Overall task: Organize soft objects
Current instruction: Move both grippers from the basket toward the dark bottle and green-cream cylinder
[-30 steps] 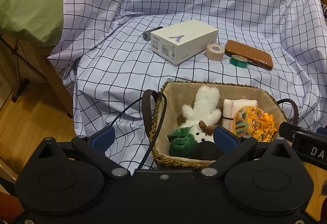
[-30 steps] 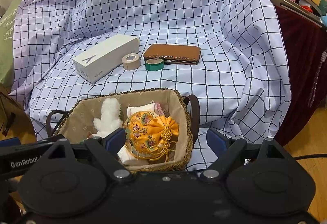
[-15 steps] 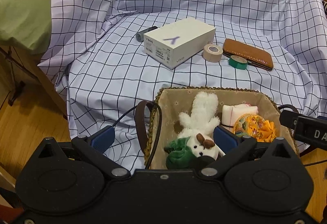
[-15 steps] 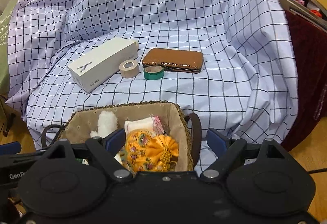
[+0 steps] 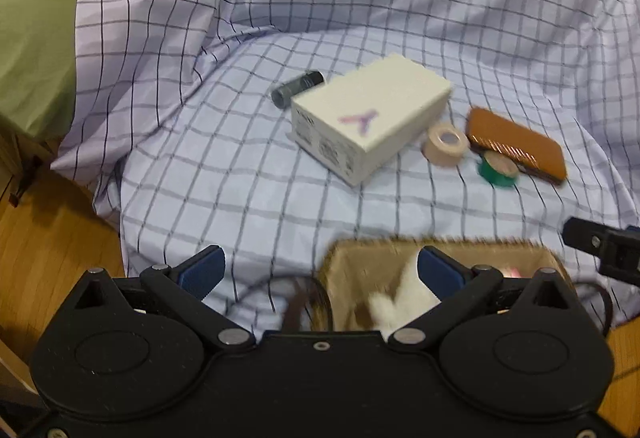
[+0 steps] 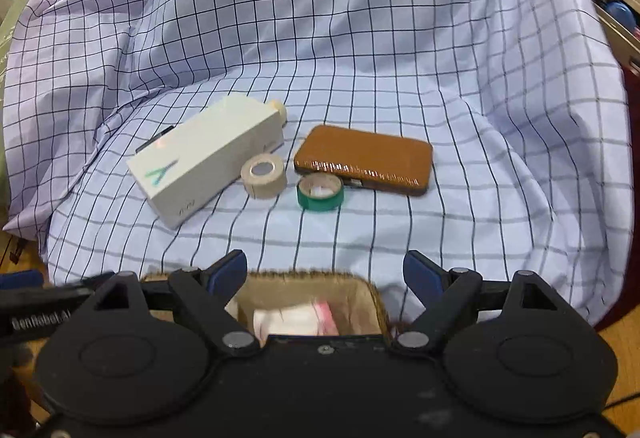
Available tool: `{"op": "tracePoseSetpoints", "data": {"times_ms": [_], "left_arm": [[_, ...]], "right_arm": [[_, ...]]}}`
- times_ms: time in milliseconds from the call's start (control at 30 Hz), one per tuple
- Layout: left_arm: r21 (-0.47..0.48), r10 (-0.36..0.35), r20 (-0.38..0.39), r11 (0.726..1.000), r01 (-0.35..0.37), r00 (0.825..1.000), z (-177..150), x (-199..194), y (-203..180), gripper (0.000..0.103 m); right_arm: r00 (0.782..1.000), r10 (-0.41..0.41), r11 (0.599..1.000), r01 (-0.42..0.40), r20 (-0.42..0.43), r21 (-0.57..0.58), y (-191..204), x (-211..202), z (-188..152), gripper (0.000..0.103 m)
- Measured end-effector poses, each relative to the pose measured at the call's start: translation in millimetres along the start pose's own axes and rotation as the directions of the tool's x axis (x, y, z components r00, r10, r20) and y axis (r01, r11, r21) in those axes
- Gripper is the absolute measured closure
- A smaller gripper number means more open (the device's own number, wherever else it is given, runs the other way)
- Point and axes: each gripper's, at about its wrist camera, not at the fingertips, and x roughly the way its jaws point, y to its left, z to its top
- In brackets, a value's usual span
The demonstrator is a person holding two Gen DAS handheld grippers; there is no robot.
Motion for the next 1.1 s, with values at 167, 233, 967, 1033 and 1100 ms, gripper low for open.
{"op": "tracePoseSetpoints", "data": {"times_ms": [167,233,967,1033,1100], "left_arm": [[-0.049,0.027,0.017,0.998,-0.026,1.000,39,22,17,0.004],[-0.069,0.037,0.022,0.997,-0.036,0.999,55,32,23,0.004],[-0.160,0.060,-0.102,0.984,-0.076,0.993,155,153,57,0.004],[-0.154,0.062,-0.102,0.985,-0.077,0.993,155,156,56,0.004],[-0.146,0.060,-0.101,0.986,-0.075,0.993,155,159,55,0.004]], "right_arm": [[1.000,0.005,1.000,-0.005,0.000,-0.010,3,23,28,0.018],[1.000,0.004,1.000,-0.004,0.007,-0.011,3,33,42,0.018],[0.968,0.108,0.971,-0.053,-0.228,0.234,7,202,221,0.017],[0.956,0.110,0.965,-0.037,-0.272,0.259,16,219,229,0.017],[0.951,0.100,0.966,-0.021,-0.294,0.259,27,232,233,0.017]]}}
